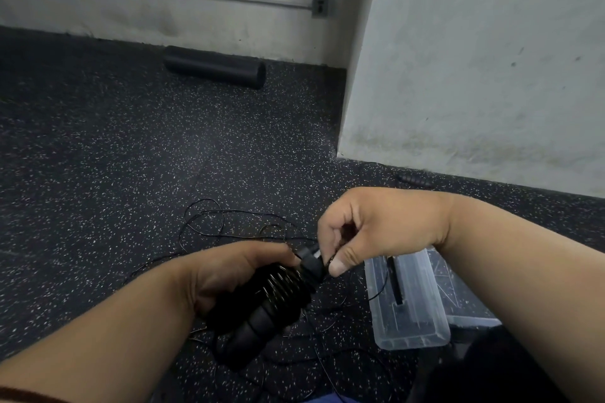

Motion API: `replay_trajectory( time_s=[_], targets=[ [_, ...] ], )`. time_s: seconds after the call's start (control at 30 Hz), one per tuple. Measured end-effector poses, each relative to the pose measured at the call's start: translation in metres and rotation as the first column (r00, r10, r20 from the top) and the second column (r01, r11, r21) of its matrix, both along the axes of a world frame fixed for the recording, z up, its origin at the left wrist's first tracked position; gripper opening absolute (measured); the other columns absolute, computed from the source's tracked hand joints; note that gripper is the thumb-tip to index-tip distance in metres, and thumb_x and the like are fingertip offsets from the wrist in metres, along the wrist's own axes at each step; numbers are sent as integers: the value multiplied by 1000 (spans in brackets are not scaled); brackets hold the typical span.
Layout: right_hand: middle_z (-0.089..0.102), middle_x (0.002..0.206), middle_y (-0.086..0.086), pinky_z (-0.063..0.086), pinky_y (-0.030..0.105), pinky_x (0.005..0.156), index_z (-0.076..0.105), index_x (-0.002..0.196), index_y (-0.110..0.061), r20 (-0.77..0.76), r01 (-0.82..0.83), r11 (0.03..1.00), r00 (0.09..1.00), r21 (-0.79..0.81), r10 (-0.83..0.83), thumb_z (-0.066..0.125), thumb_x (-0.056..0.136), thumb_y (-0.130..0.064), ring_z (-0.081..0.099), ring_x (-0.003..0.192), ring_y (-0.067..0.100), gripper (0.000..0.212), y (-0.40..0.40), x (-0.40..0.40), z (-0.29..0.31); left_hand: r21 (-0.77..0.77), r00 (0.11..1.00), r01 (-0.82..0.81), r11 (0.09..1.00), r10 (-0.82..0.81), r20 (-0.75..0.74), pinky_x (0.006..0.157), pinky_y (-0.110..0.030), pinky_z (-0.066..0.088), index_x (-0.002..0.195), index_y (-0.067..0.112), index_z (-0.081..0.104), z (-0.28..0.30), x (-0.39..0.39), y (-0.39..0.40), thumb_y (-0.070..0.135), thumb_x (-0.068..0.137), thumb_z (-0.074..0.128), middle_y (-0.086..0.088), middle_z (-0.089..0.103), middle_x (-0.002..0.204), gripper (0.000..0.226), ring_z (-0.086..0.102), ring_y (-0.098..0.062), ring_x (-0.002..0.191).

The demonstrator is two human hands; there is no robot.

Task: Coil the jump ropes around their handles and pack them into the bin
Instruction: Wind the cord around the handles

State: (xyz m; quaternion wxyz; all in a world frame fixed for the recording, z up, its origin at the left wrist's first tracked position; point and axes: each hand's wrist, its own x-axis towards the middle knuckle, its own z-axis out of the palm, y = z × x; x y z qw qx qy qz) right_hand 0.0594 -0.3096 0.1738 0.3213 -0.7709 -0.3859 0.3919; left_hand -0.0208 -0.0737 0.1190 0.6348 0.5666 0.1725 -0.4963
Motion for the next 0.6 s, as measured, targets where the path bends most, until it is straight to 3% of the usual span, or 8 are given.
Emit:
replay_trajectory(
  time_s=[0.13,0.27,0.37,0.5,0.6],
  targets=[
    [72,94,6,55,55,81,76,98,-22,50,-119,992,991,-32,121,83,89,-25,67,87,33,11,6,-11,10,-43,993,120,992,-121,-19,72,-38,61,90,0,79,-1,-1,3,28,77,70,-25,73,90,32,74,-33,77],
    [72,94,-5,55,43,83,76,98,-22,51,-181,981,981,-69,185,82,89,-26,68,89,16,11,12,-25,15,-89,967,250,964,-253,-22,81,-38,58,99,0,73,-7,-6,0,33,65,81,-26,73,94,48,72,-35,85],
    [68,92,-5,54,39,79,76,96,-25,102,-170,984,979,-52,175,83,88,-28,65,88,15,11,14,-26,13,-93,957,287,953,-290,-17,81,-37,57,97,2,75,-11,-4,-1,39,58,87,-24,73,92,55,71,-33,82],
    [57,101,-2,43,13,72,79,97,-20,73,-208,978,975,-36,210,86,85,-23,56,89,1,14,17,-29,9,-87,959,276,957,-281,-48,82,-38,56,85,4,78,-16,-9,-9,26,60,82,-15,73,82,33,72,-27,73],
    [62,103,-1,43,12,74,80,97,-16,8,-242,968,970,-63,243,85,86,-21,59,86,-1,13,22,-30,3,-102,950,300,948,-307,-56,91,-41,51,92,4,78,-20,-14,-14,24,68,80,-12,73,85,32,68,-24,78]
  ],
)
